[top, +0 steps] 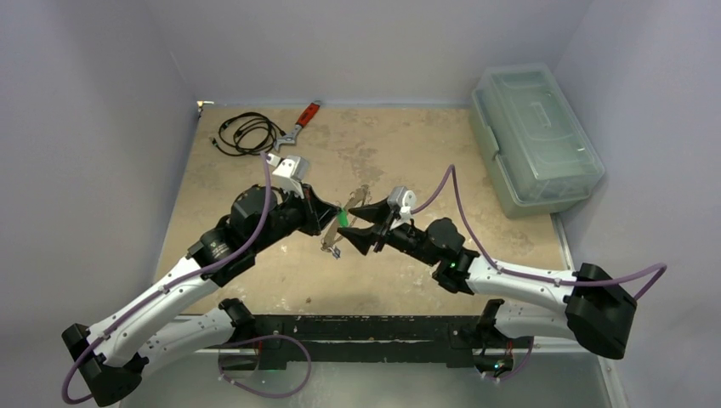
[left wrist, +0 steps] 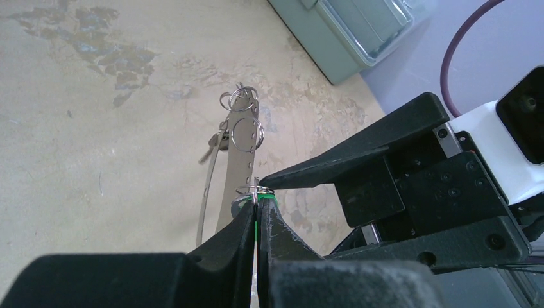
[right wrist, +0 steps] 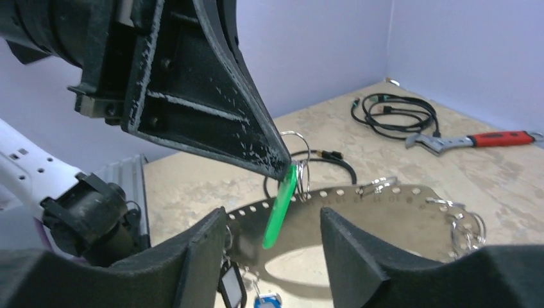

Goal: Put the keys on the keyring

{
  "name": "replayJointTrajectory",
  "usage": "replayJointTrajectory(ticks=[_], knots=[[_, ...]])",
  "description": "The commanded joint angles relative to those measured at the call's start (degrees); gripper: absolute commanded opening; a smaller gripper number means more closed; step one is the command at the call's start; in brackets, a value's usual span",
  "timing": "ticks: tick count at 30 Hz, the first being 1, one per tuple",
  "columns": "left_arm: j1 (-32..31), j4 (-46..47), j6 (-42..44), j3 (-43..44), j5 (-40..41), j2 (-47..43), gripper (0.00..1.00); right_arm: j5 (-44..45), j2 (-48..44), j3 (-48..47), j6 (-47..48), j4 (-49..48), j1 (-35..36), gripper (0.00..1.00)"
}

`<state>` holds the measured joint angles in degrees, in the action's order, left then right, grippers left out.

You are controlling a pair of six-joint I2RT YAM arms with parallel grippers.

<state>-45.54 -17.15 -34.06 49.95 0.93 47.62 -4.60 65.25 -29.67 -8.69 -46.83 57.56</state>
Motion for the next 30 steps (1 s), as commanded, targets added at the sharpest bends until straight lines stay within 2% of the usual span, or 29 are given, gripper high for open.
replayJointTrajectory(ticks=[1,7,12,16,25,30], knots=[[-0.2,5.8,-2.3,-0.4,0.3,-0.8,0.0,-6.5,0.9,-2.0,-3.3,-6.2,-1.2,0.54],[-0.1,6.2,-2.8,-0.7,0.3,-0.9,0.0,-7.6,1.8,-2.3,-4.1,-6.0,-2.0,0.34],[-0.2,7.3,-3.1,-1.6,0.6,-1.0,0.0,-7.8,3.4,-3.1,-4.3,-4.7,-2.3,0.31],[-0.2,7.8,-3.6,-1.8,0.7,-1.2,0.0,-7.7,4.4,-4.1,-4.5,-3.7,-2.4,0.33],[-0.2,8.9,-4.9,-2.2,0.8,-1.5,0.0,-5.9,5.2,-4.9,-4.7,-2.7,-2.5,0.52],[-0.2,9.5,-5.8,-2.4,1.0,-1.8,0.0,-5.1,5.6,-5.1,-4.8,-2.5,-2.5,0.55]])
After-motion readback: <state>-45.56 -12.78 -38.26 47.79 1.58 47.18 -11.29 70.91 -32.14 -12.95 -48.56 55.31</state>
